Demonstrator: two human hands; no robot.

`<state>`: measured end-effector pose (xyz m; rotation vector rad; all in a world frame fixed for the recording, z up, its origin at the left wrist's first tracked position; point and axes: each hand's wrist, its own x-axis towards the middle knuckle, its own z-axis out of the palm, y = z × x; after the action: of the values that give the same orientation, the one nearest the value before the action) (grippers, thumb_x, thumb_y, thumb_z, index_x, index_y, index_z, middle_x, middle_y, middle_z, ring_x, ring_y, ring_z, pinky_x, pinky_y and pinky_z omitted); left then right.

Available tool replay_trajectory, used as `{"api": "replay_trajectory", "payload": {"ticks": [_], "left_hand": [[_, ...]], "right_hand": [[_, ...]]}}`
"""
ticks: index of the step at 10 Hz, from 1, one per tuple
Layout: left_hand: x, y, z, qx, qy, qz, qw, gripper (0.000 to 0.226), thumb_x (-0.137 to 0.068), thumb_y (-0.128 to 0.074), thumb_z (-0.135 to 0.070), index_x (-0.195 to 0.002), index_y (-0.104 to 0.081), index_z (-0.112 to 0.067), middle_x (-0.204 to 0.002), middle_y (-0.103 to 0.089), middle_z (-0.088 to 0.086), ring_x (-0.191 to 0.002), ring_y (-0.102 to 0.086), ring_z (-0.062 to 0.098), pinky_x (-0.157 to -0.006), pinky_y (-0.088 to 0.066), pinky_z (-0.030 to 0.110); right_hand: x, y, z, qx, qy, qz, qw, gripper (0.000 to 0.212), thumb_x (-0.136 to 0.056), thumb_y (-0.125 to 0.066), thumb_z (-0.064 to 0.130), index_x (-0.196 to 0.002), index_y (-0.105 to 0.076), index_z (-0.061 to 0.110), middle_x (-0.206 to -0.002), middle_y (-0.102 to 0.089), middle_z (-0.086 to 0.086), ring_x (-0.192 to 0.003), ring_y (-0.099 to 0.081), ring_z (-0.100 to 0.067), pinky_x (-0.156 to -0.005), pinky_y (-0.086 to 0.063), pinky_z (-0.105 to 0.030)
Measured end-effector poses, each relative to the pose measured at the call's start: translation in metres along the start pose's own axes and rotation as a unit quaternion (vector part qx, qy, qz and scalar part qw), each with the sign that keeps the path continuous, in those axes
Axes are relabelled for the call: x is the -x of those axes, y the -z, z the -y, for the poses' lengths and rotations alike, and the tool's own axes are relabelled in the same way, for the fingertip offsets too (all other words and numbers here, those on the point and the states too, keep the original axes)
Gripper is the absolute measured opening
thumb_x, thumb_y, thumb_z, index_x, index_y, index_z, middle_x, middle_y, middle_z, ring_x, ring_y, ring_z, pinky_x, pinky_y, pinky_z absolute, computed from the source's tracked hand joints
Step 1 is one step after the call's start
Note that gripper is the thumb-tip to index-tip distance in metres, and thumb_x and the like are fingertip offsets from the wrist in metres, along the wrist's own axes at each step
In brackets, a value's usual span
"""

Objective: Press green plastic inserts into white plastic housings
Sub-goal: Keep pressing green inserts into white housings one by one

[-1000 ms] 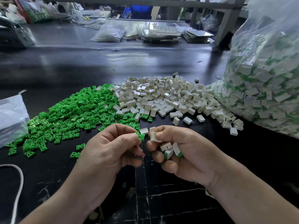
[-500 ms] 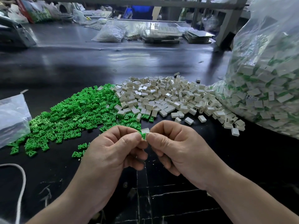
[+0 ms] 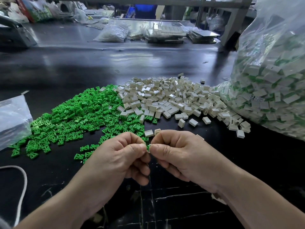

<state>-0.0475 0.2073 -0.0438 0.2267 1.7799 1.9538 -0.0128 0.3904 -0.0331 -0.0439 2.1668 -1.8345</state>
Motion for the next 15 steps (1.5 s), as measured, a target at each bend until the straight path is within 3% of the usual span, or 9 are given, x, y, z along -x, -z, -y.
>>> {"api": "replay_trajectory", "payload": {"ticks": [3,4,5,6,8,10,12,14,15], "left_hand": [[-0.002,-0.002,0.003,0.036,-0.035,0.016,0.999,0.014,-0.08,-0.071,-0.025,-0.08,-0.067,-0.011,-0.074,-0.064,0.018,-0.058,-0.06,0.025,-0.047,-0.051,0.031],[-0.004,0.004,0.005,-0.062,-0.101,-0.02,0.993,0.041,-0.083,-0.062,-0.054,-0.085,-0.068,-0.013,-0.082,-0.068,0.02,-0.072,-0.066,0.031,-0.06,-0.056,0.037],[-0.001,0.003,0.007,0.019,-0.091,-0.03,0.995,0.072,-0.075,-0.056,-0.076,-0.096,-0.071,-0.008,-0.098,-0.07,0.023,-0.092,-0.068,0.039,-0.077,-0.056,0.048],[0.006,-0.014,0.005,0.144,-0.036,0.037,0.988,0.083,-0.081,-0.046,-0.076,-0.097,-0.07,0.002,-0.107,-0.068,0.028,-0.094,-0.069,0.039,-0.065,-0.058,0.037],[0.01,-0.023,0.004,0.129,-0.07,-0.034,0.989,0.069,-0.085,-0.045,-0.064,-0.065,-0.068,-0.003,-0.092,-0.071,0.027,-0.074,-0.07,0.048,-0.049,-0.054,0.059],[0.008,-0.019,0.003,0.167,-0.067,0.024,0.983,0.069,-0.095,-0.043,-0.061,-0.075,-0.061,0.002,-0.084,-0.056,0.042,-0.074,-0.062,0.049,-0.06,-0.057,0.047],[0.005,-0.014,0.0,0.197,-0.051,0.026,0.979,0.062,-0.107,-0.017,-0.045,-0.088,-0.045,0.008,-0.089,-0.037,0.048,-0.075,-0.05,0.042,-0.059,-0.054,0.035],[0.007,-0.006,-0.004,-0.072,-0.194,-0.034,0.978,0.019,-0.086,-0.061,-0.024,-0.1,-0.071,-0.016,-0.096,-0.073,0.01,-0.094,-0.07,0.028,-0.081,-0.059,0.045],[0.009,-0.003,-0.005,-0.193,-0.262,-0.038,0.945,0.018,-0.079,-0.069,-0.025,-0.095,-0.072,-0.029,-0.101,-0.073,-0.005,-0.09,-0.071,0.013,-0.077,-0.055,0.019]], "right_hand": [[0.002,-0.008,0.002,-0.094,0.003,-0.025,0.995,0.02,-0.098,-0.064,0.028,-0.084,-0.065,0.014,-0.063,-0.053,0.001,-0.044,-0.04,-0.009,-0.035,-0.028,-0.02],[0.002,-0.01,0.003,-0.097,-0.004,-0.006,0.995,0.019,-0.098,-0.063,0.027,-0.081,-0.065,0.019,-0.064,-0.054,0.001,-0.045,-0.042,-0.009,-0.036,-0.028,-0.02],[0.005,-0.021,0.004,-0.046,0.002,0.047,0.998,0.019,-0.097,-0.065,0.027,-0.078,-0.065,0.027,-0.061,-0.057,0.005,-0.044,-0.046,-0.006,-0.037,-0.034,-0.017],[0.009,-0.041,0.004,0.001,0.016,0.083,0.996,0.018,-0.094,-0.064,0.034,-0.076,-0.066,0.033,-0.06,-0.06,0.01,-0.047,-0.052,-0.004,-0.044,-0.042,-0.017],[0.01,-0.045,0.009,-0.008,0.032,0.075,0.997,0.019,-0.097,-0.061,0.026,-0.079,-0.067,0.026,-0.061,-0.058,0.008,-0.051,-0.053,-0.007,-0.049,-0.044,-0.021],[0.012,-0.043,0.01,0.004,0.056,0.076,0.996,0.031,-0.098,-0.061,0.019,-0.07,-0.062,0.033,-0.058,-0.058,0.013,-0.049,-0.055,0.004,-0.05,-0.042,-0.009],[0.005,-0.045,0.006,-0.027,0.043,0.063,0.997,0.024,-0.095,-0.063,0.022,-0.072,-0.062,0.026,-0.055,-0.054,0.008,-0.041,-0.047,-0.002,-0.038,-0.035,-0.015],[-0.003,-0.016,0.003,-0.221,-0.006,0.032,0.975,0.01,-0.085,-0.061,0.026,-0.078,-0.06,0.019,-0.057,-0.048,-0.001,-0.036,-0.035,-0.008,-0.036,-0.02,-0.013],[-0.004,-0.007,0.001,-0.253,-0.002,0.04,0.967,0.009,-0.085,-0.059,0.024,-0.081,-0.058,0.015,-0.058,-0.048,-0.001,-0.037,-0.035,-0.008,-0.035,-0.019,-0.014]]}}
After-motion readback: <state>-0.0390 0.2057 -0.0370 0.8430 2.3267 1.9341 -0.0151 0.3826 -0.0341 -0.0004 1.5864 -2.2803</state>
